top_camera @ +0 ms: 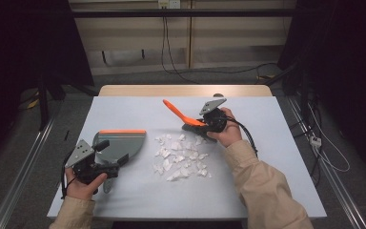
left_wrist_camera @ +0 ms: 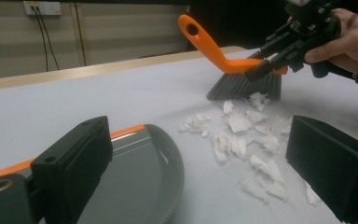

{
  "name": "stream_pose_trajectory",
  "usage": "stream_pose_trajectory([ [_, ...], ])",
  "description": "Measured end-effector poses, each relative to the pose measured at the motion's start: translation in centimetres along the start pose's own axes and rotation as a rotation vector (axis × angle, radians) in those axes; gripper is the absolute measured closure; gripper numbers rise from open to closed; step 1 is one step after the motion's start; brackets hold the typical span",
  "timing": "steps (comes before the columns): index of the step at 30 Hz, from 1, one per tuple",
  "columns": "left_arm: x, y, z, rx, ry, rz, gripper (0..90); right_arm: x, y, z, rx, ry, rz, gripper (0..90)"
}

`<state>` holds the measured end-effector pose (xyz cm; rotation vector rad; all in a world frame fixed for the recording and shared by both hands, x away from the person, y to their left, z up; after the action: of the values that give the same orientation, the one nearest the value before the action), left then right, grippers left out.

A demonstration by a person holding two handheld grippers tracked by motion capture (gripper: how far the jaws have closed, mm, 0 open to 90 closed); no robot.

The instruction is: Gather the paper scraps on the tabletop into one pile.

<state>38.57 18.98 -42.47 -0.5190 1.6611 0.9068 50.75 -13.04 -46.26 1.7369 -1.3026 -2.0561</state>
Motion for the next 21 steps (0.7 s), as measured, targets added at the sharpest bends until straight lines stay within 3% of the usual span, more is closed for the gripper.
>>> stream_pose_trajectory([
  [7, -0.2, 0.1, 0.0, -0.006, 0.001, -0.009, 6.9, 0.3, 0.7, 2.0, -0.065, 0.036, 0.006, 71.5],
  [9, -0.2, 0.2, 0.1, -0.008, 0.001, -0.008, 6.9, 0.5, 1.0, 2.8, -0.066, 0.066, 0.013, 71.5],
  [13, -0.2, 0.3, 0.0, -0.009, -0.002, -0.006, 6.9, 0.7, 1.6, 4.5, -0.121, 0.079, 0.002, 71.4],
  [16, -0.2, 0.4, 0.0, -0.01, -0.007, -0.007, 6.9, 0.5, 2.2, 5.5, -0.117, 0.106, 0.01, 71.4],
  [19, -0.2, 0.5, 0.1, -0.013, -0.008, -0.009, 7.0, -0.2, 3.3, 5.7, -0.124, 0.091, -0.037, 71.4],
  [21, -0.2, 0.6, 0.1, -0.018, -0.004, -0.01, 7.0, -0.8, 4.1, 5.3, -0.104, 0.086, -0.076, 71.4],
])
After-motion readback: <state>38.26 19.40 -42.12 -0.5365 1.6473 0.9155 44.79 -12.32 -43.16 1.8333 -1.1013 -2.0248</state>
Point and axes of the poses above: each handheld gripper's, and its own axes: y roughly backward along the jaws, x roughly out of its underside, z roughly to its left, the point moved 7 cm from there along -y, roughly forward along the jaws, and after that the axes turned 4 degrees about -x, right-handed, at the moved point
